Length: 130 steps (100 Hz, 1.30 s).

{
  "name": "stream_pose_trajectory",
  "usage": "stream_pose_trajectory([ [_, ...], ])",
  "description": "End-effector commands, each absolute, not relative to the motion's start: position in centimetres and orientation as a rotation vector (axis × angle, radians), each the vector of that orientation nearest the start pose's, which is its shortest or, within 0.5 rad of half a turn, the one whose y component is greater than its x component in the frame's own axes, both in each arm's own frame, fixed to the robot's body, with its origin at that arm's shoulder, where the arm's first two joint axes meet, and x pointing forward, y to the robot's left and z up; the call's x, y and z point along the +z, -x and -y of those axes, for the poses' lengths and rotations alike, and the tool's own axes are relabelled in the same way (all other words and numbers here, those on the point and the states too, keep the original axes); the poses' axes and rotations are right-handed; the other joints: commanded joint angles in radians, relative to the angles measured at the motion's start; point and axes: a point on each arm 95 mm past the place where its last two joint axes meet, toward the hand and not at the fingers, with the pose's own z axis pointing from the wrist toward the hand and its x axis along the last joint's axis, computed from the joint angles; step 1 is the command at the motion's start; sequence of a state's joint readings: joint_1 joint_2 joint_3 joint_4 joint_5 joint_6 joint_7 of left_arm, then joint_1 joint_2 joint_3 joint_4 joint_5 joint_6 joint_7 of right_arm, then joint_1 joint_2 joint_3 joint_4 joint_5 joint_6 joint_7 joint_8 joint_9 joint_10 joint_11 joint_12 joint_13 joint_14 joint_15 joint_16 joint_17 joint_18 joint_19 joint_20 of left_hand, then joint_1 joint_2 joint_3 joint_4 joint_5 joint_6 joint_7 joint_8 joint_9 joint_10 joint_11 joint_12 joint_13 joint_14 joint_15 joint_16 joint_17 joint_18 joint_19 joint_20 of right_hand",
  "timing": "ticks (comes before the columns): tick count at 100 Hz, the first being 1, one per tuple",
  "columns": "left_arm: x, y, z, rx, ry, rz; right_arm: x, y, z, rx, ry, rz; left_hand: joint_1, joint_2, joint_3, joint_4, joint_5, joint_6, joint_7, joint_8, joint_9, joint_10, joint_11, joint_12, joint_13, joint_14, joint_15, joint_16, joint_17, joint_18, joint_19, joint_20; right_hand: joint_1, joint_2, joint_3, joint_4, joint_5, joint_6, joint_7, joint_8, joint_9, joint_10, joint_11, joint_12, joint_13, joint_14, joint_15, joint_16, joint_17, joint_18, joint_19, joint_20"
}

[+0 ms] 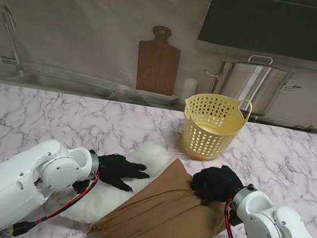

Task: Remove the pillowcase from the pillow and put it in the laundry basket

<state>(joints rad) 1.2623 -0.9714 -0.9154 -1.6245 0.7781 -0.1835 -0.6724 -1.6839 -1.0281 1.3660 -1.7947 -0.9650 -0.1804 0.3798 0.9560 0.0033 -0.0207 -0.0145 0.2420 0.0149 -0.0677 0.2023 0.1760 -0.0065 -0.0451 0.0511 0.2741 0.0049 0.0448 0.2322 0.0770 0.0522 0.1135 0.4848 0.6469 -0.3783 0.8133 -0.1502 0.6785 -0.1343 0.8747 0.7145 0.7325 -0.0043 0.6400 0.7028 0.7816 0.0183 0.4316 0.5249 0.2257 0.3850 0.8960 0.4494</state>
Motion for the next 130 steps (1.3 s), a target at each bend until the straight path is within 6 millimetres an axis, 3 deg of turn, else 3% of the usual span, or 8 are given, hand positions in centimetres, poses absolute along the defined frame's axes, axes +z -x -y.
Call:
stream_pose_trajectory([
  [1,-34.5,-40.0,3.4,-1.064,1.229,-2.434,-31.7,-36.0,3.3,1.271,-1.265,-1.904,0.021,-0.085,-0.01,-0.004,0.057,0.067,0.09,0.024,-0.003,0.077,0.034,0.005,0.033,0.083,0.058,0.022,-0.01,0.018,0.434,-0.009,0.011,-0.029,0.048,0.034,0.099,0.057,0.18,0.057,0.024,-0.012,-0.01,0.016,0.023,0.009,0.014,0.011,-0.005,0.019,-0.001,0.007],
  [35,-35.3,-39.7,2.6,-1.011,1.277,-2.448,-32.0,-33.6,5.3,1.127,-1.279,-1.921,0.036,-0.09,-0.004,-0.003,0.054,0.067,0.088,0.027,-0.008,0.079,0.033,0.002,0.029,0.084,0.056,0.02,-0.01,0.015,0.426,-0.01,0.017,-0.027,0.048,0.04,0.105,0.072,0.173,0.063,0.026,-0.004,-0.019,0.019,0.023,0.013,0.007,0.012,-0.008,0.017,-0.006,0.004],
  [57,-35.3,-39.7,2.6,-1.001,1.273,-2.463,-31.4,-33.3,6.0,1.064,-1.245,-1.889,0.037,-0.095,-0.007,-0.003,0.051,0.065,0.086,0.026,-0.011,0.076,0.032,0.0,0.026,0.083,0.054,0.019,-0.011,0.011,0.421,-0.01,0.018,-0.012,0.032,0.039,0.097,0.069,0.165,0.069,0.022,-0.005,-0.023,0.022,0.019,0.016,0.005,0.014,-0.011,0.014,-0.008,0.004],
  [67,-35.1,-39.6,2.4,-1.017,1.265,-2.437,-31.7,-33.5,5.7,1.113,-1.262,-1.861,0.045,-0.076,-0.002,-0.002,0.05,0.067,0.085,0.026,-0.006,0.075,0.034,0.001,0.029,0.084,0.056,0.02,-0.005,0.009,0.422,-0.009,0.021,-0.002,0.018,0.035,0.091,0.065,0.159,0.071,0.019,-0.005,-0.023,0.023,0.016,0.014,0.005,0.014,-0.013,0.016,-0.008,0.004],
  [105,-28.9,-39.6,2.4,-1.249,1.102,-2.21,-30.9,-36.4,1.9,1.336,-1.185,-1.831,0.061,-0.036,-0.002,-0.006,0.063,0.066,0.09,0.028,0.032,0.081,0.048,0.013,0.056,0.092,0.07,0.027,0.01,0.018,0.44,0.0,0.025,0.015,-0.013,0.023,0.08,0.047,0.151,0.071,0.019,-0.009,-0.02,0.009,0.018,0.01,0.004,0.012,-0.008,0.016,-0.006,0.006],
  [122,-26.6,-39.8,3.4,-1.371,1.041,-2.112,-30.4,-37.5,0.3,1.364,-1.161,-1.831,0.067,0.009,-0.006,-0.007,0.029,0.069,0.075,0.022,0.028,0.095,0.048,0.017,0.063,0.101,0.075,0.032,0.009,0.026,0.455,0.005,0.029,0.021,-0.021,0.023,0.078,0.046,0.15,0.068,0.016,-0.008,-0.018,0.005,0.014,0.01,0.004,0.011,-0.014,0.015,-0.008,0.006],
  [130,-26.2,-39.9,4.2,-1.415,1.019,-2.092,-30.3,-37.8,-0.3,1.379,-1.156,-1.83,0.104,0.07,-0.005,-0.013,0.021,0.083,0.072,0.021,0.025,0.105,0.049,0.019,0.063,0.111,0.077,0.037,0.006,0.03,0.456,0.002,0.031,0.021,-0.023,0.024,0.077,0.049,0.149,0.066,0.017,-0.009,-0.017,0.003,0.015,0.01,0.004,0.011,-0.016,0.017,-0.01,0.005],
])
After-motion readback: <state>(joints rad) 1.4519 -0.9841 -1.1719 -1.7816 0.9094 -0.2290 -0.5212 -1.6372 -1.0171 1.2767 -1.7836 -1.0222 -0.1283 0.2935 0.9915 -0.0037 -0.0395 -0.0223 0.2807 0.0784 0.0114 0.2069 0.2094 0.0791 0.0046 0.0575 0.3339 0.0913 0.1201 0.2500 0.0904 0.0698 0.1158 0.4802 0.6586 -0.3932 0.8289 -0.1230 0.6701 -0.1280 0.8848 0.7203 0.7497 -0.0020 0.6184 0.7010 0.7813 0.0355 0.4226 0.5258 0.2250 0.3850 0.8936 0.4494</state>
